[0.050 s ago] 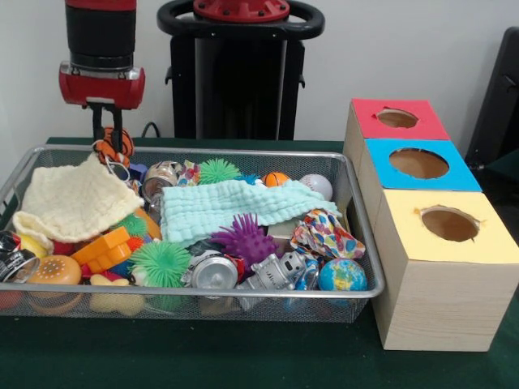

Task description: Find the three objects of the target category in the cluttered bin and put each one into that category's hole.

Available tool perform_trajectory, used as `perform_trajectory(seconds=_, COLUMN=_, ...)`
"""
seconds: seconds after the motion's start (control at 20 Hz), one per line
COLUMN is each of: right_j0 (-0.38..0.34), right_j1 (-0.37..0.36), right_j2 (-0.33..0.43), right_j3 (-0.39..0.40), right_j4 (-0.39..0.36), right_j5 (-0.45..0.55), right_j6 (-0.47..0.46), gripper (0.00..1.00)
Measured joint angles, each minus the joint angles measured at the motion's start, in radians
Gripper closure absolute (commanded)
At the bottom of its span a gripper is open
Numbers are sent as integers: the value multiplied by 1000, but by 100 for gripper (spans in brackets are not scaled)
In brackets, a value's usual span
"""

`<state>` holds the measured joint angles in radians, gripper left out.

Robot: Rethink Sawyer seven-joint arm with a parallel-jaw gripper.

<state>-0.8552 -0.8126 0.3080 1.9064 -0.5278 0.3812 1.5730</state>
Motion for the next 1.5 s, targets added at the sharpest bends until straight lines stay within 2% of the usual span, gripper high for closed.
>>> perform_trajectory(seconds=0.95, right_j0=-28, right_j1=-195, right_j2=47, right_j3=102, right_j4=88, right_j5=112, right_j6=0, gripper=100)
perform_trajectory(seconds=1.5, right_j0=-28, right_j1=-250, right_j2=54, right_j3=117, right_j4=102, right_j5=142, right_j6=0, gripper=100)
